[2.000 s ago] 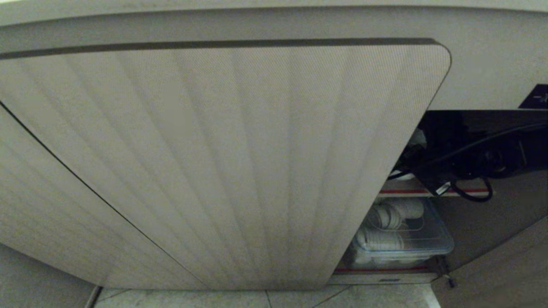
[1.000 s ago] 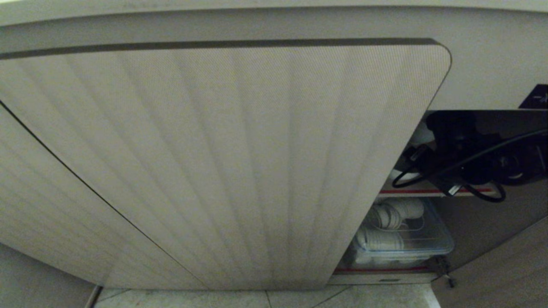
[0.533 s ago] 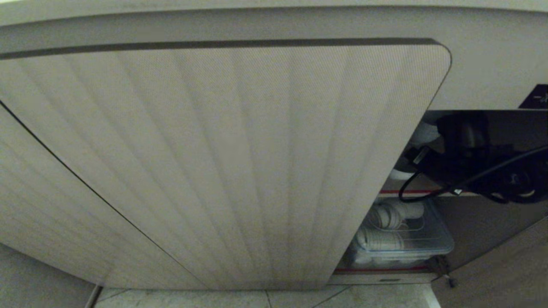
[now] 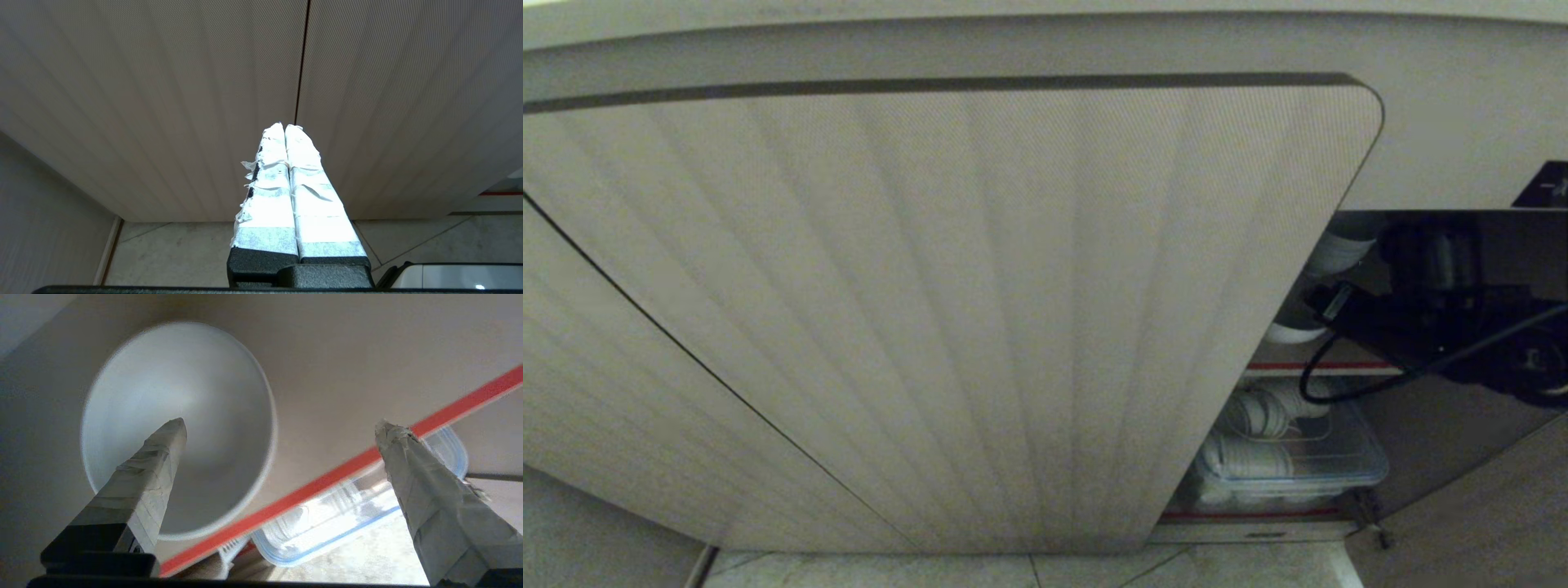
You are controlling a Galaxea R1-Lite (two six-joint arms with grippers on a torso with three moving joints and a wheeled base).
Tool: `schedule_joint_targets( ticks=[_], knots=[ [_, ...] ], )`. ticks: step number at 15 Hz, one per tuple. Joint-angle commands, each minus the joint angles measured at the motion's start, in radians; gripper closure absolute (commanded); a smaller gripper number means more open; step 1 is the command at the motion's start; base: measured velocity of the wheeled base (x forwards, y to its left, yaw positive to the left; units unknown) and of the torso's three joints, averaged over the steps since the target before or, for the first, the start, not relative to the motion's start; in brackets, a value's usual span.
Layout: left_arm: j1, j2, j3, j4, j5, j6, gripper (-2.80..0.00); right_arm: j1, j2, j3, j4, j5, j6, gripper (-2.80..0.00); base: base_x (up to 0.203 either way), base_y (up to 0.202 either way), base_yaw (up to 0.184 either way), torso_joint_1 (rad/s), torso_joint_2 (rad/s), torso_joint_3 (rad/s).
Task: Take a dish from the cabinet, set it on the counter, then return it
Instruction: Put it back into the cabinet
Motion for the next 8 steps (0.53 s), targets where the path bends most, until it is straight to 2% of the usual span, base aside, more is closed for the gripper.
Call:
schedule_joint_targets(
  ticks=[1,8],
  knots=[
    [0.0,0.0,0.0,0.0,0.0,0.0,0.0,-0.001,-0.022,0.036,-0.012,-0.001,-0.003,-2.8,0.0,0.0,0.0,0.0,0.0,0.0],
    [0.0,0.0,0.0,0.0,0.0,0.0,0.0,-0.007,-0.085,0.139,-0.07,0.002,-0.07,-2.8,0.0,0.0,0.0,0.0,0.0,0.0]
  ],
)
